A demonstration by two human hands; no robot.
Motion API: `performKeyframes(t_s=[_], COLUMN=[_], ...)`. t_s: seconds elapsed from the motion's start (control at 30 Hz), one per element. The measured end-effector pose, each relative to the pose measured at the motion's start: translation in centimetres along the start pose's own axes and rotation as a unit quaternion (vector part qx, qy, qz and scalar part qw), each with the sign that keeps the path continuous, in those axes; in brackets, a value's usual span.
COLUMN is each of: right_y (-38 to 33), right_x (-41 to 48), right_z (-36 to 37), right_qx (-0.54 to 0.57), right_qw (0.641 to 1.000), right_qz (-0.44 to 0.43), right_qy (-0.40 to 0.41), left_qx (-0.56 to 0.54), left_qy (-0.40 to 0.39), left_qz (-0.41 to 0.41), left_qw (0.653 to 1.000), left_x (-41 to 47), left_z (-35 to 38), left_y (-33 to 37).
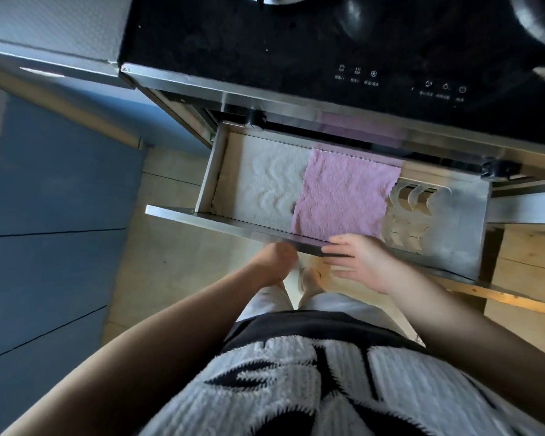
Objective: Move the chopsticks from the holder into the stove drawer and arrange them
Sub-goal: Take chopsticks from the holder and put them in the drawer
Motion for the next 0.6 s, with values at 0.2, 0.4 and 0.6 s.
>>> performKeyframes(t_s=[0.2,0.4,0.6], right_y=[-8.0,-11.0,-10.6], right_x=[-4.1,-8.2,-11.3], right_z=[2.3,7.6,14.7], right_qx=[-0.399,-0.622,-0.707], right_qw=[0.869,0.632,0.473], right_qz=[-0.28,-0.447,-0.515], right_qy=[0.084,0.119,0.104], left_qx=[0.098,0.115,0.087], left_qy=[0.218,0.392,0.452], left_qz=[0.058,0.057,0.007], left_qw=[0.969,0.911,0.888], left_x=[-4.6,-9.8,-14.9], left_z=[-5.0,-8.0,-10.1], left_y=[2.5,1.3,-4.2])
Point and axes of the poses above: each hand's wrist, its own x-axis towards the middle knuckle, its own z-axis out of the palm, y = z × x, the point moved 7 cm from there along x, towards the middle knuckle, and after that the axes turned 1 degree about y, right-handed, at the moved point
